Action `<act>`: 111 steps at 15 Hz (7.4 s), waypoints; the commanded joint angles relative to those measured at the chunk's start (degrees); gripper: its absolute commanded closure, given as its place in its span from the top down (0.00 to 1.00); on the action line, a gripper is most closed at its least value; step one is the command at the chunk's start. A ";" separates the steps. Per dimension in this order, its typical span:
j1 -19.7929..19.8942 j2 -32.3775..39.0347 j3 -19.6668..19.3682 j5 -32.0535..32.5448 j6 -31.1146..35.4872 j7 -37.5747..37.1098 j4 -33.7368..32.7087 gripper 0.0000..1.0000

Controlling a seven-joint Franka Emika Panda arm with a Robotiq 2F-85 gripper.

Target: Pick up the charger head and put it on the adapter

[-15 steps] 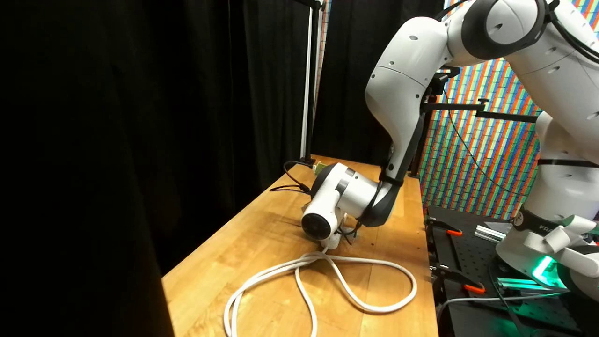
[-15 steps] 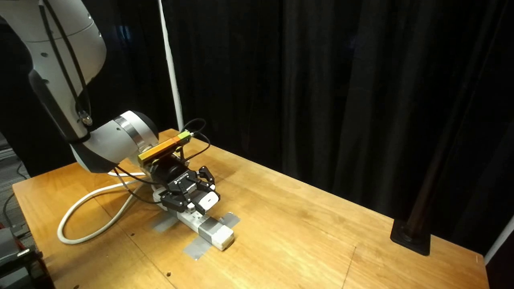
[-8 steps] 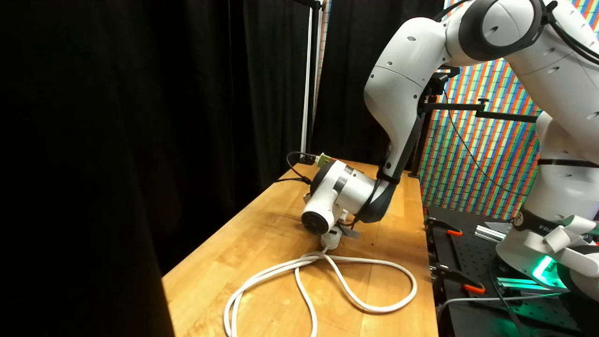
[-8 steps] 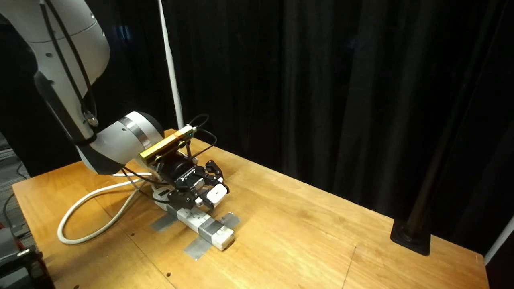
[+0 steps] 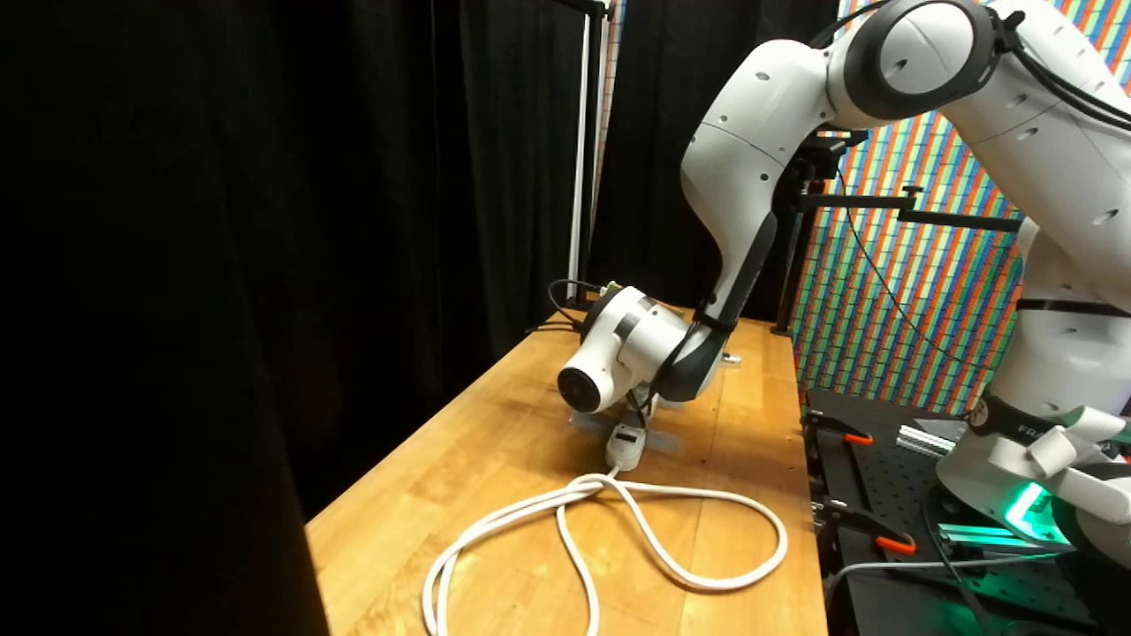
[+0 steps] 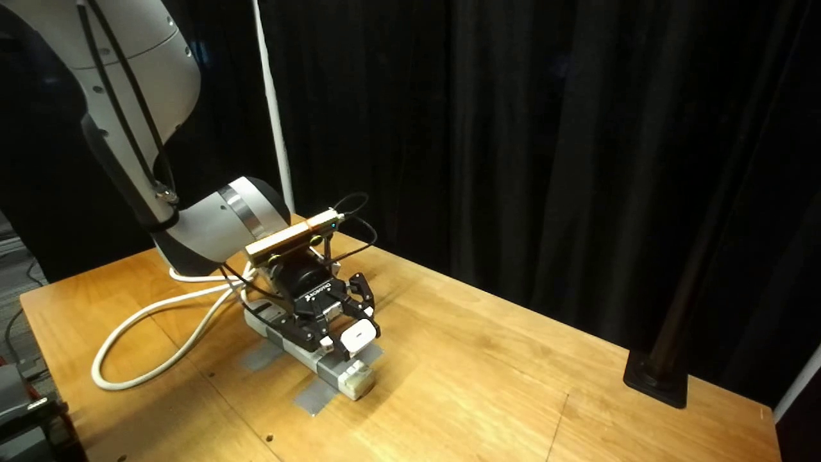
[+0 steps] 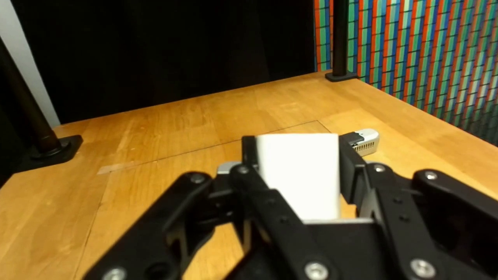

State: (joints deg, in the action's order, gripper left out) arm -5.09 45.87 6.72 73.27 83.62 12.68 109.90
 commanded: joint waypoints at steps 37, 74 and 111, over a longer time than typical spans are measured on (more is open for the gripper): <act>2.25 8.87 -0.78 -5.78 2.68 9.86 -10.33 0.23; 6.44 -7.99 4.54 -28.30 15.23 22.64 -4.89 0.23; 2.90 -16.79 1.17 -23.60 34.04 20.55 9.89 0.23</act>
State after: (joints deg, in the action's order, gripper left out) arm -1.69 31.24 8.54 49.10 116.05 33.91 117.73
